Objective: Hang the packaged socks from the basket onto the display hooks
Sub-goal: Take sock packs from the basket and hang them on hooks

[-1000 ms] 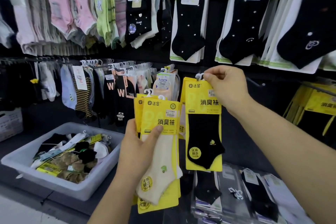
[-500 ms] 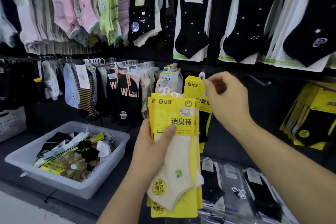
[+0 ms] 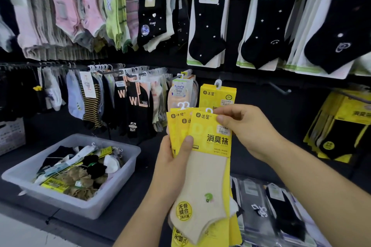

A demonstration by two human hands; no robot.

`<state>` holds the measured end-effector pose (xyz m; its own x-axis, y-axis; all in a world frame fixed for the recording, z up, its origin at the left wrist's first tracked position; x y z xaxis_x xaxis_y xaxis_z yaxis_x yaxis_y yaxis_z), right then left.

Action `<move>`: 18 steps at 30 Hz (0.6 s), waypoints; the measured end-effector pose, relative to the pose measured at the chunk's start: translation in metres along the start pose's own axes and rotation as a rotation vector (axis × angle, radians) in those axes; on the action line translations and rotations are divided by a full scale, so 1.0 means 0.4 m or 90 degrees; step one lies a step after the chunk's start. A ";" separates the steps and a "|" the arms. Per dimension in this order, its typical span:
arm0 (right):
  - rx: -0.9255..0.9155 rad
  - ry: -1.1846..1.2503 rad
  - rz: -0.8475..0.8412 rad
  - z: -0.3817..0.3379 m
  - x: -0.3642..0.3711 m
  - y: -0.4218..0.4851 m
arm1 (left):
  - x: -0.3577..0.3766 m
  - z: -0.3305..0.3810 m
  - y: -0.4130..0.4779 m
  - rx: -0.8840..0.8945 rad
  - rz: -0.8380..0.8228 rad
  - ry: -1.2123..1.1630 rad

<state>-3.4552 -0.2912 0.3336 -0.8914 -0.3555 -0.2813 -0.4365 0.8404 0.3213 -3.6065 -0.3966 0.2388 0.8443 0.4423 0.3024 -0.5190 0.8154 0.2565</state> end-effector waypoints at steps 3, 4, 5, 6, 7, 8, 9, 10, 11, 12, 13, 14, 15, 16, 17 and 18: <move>0.045 0.040 -0.026 0.015 -0.011 0.004 | 0.004 -0.005 0.003 -0.001 0.014 -0.001; 0.055 0.058 -0.030 0.019 -0.011 0.005 | 0.005 -0.006 0.004 0.006 0.014 0.001; 0.055 0.071 -0.029 0.022 -0.010 0.006 | 0.006 -0.005 0.004 0.012 0.012 0.002; 0.046 0.080 -0.021 0.023 -0.008 0.008 | 0.008 -0.004 0.004 0.019 0.006 0.002; 0.035 0.085 -0.010 0.023 -0.008 0.009 | 0.009 -0.004 0.004 0.025 0.004 0.001; 0.026 0.089 0.000 0.023 -0.007 0.013 | 0.009 -0.004 0.005 0.028 0.003 -0.002; 0.024 0.095 0.005 0.024 -0.007 0.017 | 0.010 -0.002 0.005 0.030 0.000 -0.010; 0.030 0.106 0.005 0.024 -0.008 0.021 | 0.010 -0.001 0.006 0.031 -0.007 -0.024; 0.043 0.121 0.001 0.025 -0.009 0.025 | 0.009 0.001 0.006 0.032 -0.012 -0.037; 0.060 0.132 -0.007 0.026 -0.009 0.027 | 0.007 0.004 0.006 0.033 -0.014 -0.046; 0.079 0.131 -0.018 0.028 -0.008 0.029 | 0.004 0.006 0.007 0.033 -0.012 -0.048; 0.093 0.114 -0.027 0.030 -0.007 0.029 | 0.001 0.005 0.008 0.034 -0.009 -0.046; 0.097 0.088 -0.030 0.030 -0.006 0.029 | -0.004 0.005 0.010 0.035 -0.002 -0.040; 0.085 0.065 -0.019 0.026 -0.008 0.031 | -0.009 0.005 0.013 0.037 0.011 -0.030; 0.059 0.048 0.008 0.018 -0.012 0.036 | -0.016 0.005 0.016 0.044 0.024 -0.018; 0.025 0.028 0.045 0.007 -0.020 0.042 | -0.025 0.006 0.019 0.055 0.036 -0.005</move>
<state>-3.4550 -0.2729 0.3388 -0.9247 -0.3112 -0.2194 -0.3678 0.8790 0.3035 -3.6193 -0.3957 0.2400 0.8127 0.4831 0.3258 -0.5754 0.7537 0.3177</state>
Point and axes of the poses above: each hand's wrist, its own y-axis towards the middle knuckle, its own x-axis out of the palm, z = x × y, the point moved 2 cm from there along y, towards the middle knuckle
